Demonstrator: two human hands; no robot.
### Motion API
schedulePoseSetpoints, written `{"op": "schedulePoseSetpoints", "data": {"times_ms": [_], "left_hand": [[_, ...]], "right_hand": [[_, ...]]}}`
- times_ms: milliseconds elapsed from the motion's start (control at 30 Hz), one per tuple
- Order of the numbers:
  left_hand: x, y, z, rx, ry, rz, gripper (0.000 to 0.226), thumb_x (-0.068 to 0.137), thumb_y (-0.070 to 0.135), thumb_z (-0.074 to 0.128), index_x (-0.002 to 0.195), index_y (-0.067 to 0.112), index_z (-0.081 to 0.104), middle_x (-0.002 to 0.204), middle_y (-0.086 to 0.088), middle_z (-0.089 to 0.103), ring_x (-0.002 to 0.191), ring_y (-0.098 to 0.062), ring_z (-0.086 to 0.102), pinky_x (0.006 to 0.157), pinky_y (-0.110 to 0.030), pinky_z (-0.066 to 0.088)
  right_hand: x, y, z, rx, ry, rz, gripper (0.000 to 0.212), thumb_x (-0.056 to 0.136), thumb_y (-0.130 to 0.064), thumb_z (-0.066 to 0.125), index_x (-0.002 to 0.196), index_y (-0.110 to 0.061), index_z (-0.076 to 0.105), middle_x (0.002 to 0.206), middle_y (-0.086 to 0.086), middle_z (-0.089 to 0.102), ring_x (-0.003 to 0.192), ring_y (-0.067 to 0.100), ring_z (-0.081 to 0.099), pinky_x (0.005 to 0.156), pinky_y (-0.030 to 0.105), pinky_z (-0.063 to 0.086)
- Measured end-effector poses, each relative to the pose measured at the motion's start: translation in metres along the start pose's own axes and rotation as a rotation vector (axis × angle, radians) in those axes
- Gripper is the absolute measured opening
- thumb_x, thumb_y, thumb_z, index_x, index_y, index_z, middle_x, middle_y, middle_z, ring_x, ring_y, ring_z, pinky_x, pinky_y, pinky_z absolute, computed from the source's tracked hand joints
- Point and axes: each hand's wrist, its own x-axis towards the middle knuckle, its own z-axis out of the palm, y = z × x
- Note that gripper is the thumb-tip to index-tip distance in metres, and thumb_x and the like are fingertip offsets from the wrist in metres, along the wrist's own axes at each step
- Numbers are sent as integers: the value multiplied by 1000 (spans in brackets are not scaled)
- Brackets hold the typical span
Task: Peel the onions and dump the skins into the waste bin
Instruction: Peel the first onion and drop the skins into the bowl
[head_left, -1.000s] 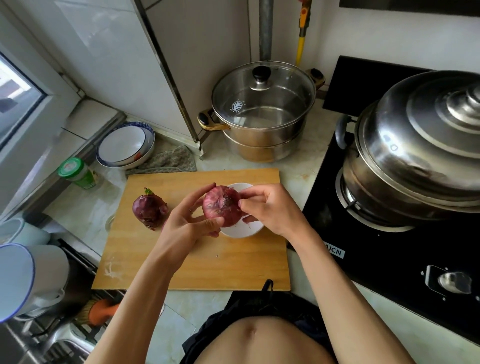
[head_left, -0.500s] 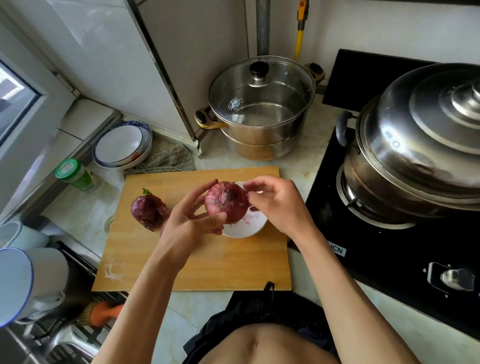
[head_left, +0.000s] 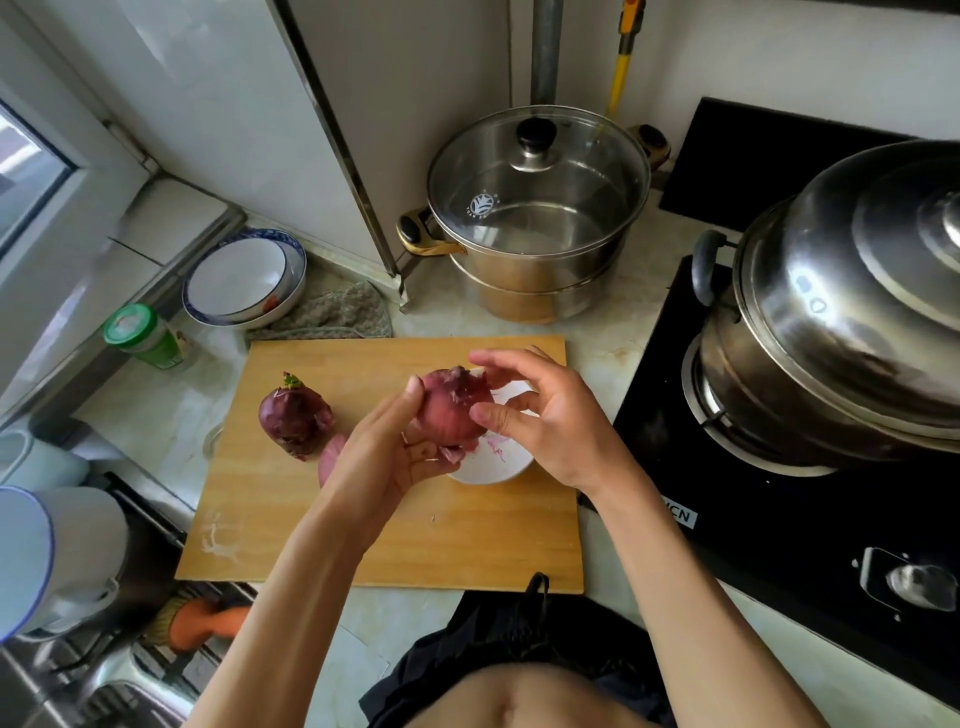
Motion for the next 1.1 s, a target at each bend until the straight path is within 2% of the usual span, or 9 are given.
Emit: {"op": "schedulePoseSetpoints", "data": {"times_ms": [67,133,200,300,433,667,733,867,1100], "left_hand": [[-1,-1,-2,-13,-22,10,58,94,53,58,132,10,65,120,-34,67,99,-40,64,81,-39,60],[-3,-1,-5,-44,-34,-4,64,89,54,60,134,9,64,123,-34,66,101,-41,61,79,-38,61],[-3,1,-6,-63,-33,-8,64,88,56,63,131,9,65,115,-31,70,92,-37,66,75,-36,62],[-4,6,-4,-91,-48,-13,50,94,50,53,121,12,72,101,-22,74,70,-23,69,68,-32,62],[-7,11,0,-138,-63,-80,49,89,53,53,103,15,81,95,-21,73,65,-23,63,63,-31,60],[-8,13,3,-143,-42,-157,60,84,58,56,118,11,71,91,-22,71,60,-25,64,59,-32,61],[-8,14,4,-131,-39,-159,63,85,58,56,122,9,68,89,-21,71,59,-24,64,59,-31,61],[-11,18,6,-131,-34,-152,63,83,57,58,118,6,67,86,-19,71,59,-23,63,60,-31,61],[-13,21,8,-144,-36,-134,58,83,55,59,118,9,68,90,-22,73,63,-25,62,63,-31,62]], "right_hand": [[1,0,-1,-28,-17,-14,44,84,-26,78,125,-22,66,117,-6,60,111,6,59,86,26,53],[2,-1,0,-61,-28,-45,44,84,-28,78,126,-21,66,116,-7,61,110,8,59,87,25,52],[3,-2,2,-87,-32,-82,46,84,-32,77,127,-22,65,113,-12,61,111,11,59,87,30,53],[5,-3,6,-80,-26,-113,45,84,-33,75,127,-23,65,110,-16,61,110,13,60,87,32,53],[8,-8,4,-52,-44,-124,36,82,-29,77,117,-22,70,106,-15,62,103,12,62,87,31,53],[7,-9,5,-38,-31,-96,19,79,-31,79,95,-26,70,91,-3,66,86,12,62,85,38,53],[6,-7,6,-33,-13,-95,20,79,-33,78,96,-28,69,89,-3,66,86,14,62,84,37,53],[5,-9,7,4,7,-122,29,77,-42,76,104,-33,67,107,-11,66,99,13,64,85,28,51],[4,-4,10,72,92,-95,25,73,-41,81,92,-28,72,96,-8,68,91,13,65,83,30,54]]}}
